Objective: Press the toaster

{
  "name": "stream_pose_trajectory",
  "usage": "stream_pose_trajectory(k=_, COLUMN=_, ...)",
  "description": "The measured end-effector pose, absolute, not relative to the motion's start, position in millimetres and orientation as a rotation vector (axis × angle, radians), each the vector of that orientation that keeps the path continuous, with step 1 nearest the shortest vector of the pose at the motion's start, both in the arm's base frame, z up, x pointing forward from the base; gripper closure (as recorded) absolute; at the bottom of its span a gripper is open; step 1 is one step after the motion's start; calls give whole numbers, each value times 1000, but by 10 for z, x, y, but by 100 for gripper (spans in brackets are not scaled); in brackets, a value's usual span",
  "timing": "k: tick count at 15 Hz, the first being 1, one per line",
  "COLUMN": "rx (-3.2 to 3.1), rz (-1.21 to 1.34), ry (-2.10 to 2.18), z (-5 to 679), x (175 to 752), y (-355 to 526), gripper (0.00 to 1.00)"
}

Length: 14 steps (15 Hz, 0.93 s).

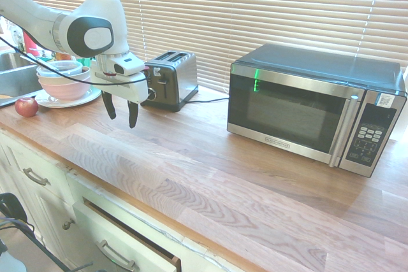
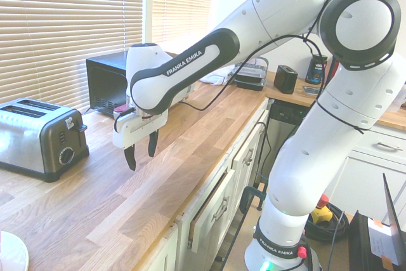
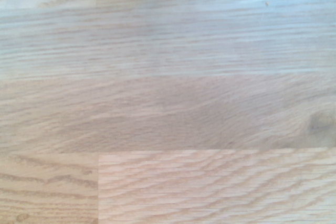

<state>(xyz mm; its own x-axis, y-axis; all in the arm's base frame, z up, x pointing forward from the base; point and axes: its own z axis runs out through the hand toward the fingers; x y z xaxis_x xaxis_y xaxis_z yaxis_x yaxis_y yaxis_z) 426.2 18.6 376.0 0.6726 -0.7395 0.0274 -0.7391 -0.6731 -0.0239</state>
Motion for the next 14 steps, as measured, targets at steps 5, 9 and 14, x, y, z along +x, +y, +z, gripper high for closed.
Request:
stream_pose_trajectory(k=5, rx=-2866, rz=-81, ry=1239, z=3733, x=4265, y=174, gripper=0)
stream_pose_trajectory(k=9, rx=-2842, rz=-182, ry=1199, z=3986, x=4473, y=201, gripper=0)
stream_pose_trajectory(k=14, rx=-2813, rz=-282, ry=1136, z=4452, x=5035, y=272, gripper=0)
